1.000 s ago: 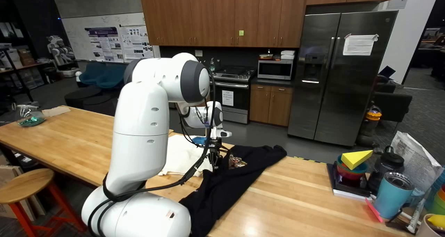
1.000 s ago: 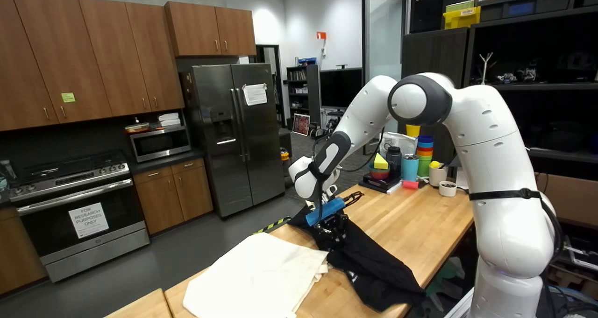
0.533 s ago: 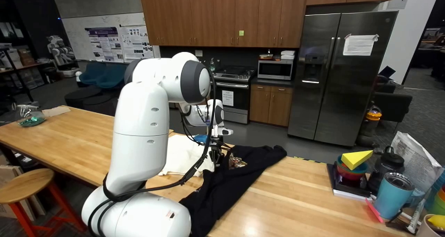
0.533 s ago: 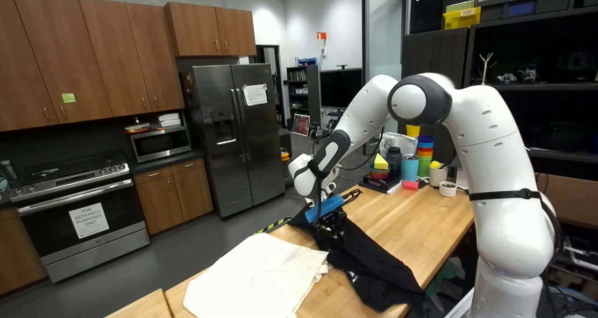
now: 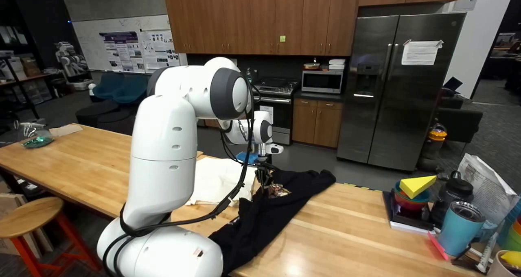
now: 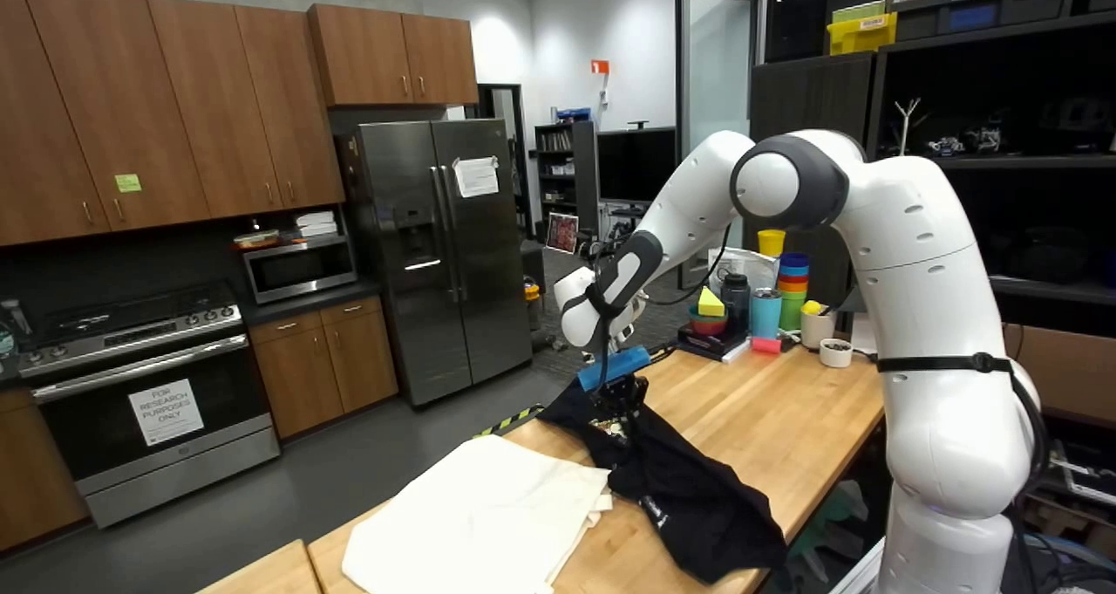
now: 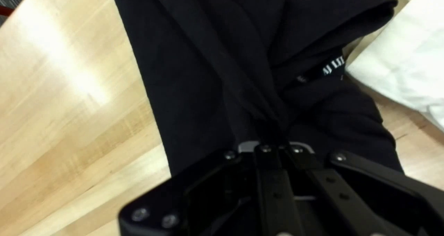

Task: Unfold the black shirt

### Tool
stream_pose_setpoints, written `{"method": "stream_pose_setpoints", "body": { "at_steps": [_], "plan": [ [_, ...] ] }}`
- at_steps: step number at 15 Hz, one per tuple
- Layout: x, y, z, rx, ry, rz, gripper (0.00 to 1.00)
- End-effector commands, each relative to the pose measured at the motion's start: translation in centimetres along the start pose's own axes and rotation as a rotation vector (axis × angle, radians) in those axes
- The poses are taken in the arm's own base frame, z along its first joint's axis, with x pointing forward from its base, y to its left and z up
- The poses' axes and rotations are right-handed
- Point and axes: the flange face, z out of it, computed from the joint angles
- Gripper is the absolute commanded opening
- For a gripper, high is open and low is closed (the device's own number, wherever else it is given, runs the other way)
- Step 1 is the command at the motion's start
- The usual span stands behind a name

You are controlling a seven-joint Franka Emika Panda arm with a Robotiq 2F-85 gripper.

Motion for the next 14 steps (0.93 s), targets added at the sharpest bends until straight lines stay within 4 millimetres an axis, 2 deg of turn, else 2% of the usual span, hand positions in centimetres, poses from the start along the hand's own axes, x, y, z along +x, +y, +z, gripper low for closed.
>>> {"method": "stream_pose_setpoints", "body": {
  "at_steps": [1, 7, 14],
  "plan": [
    [2.0, 3.3, -2.0, 0.061, 0.025, -0.009, 0.01],
    [6.5, 8.2, -3.6, 0.118, 0.043, -0.037, 0.01],
    [10.6, 12.6, -4.3, 0.223, 0.054, -0.113, 0.01]
  ]
}}
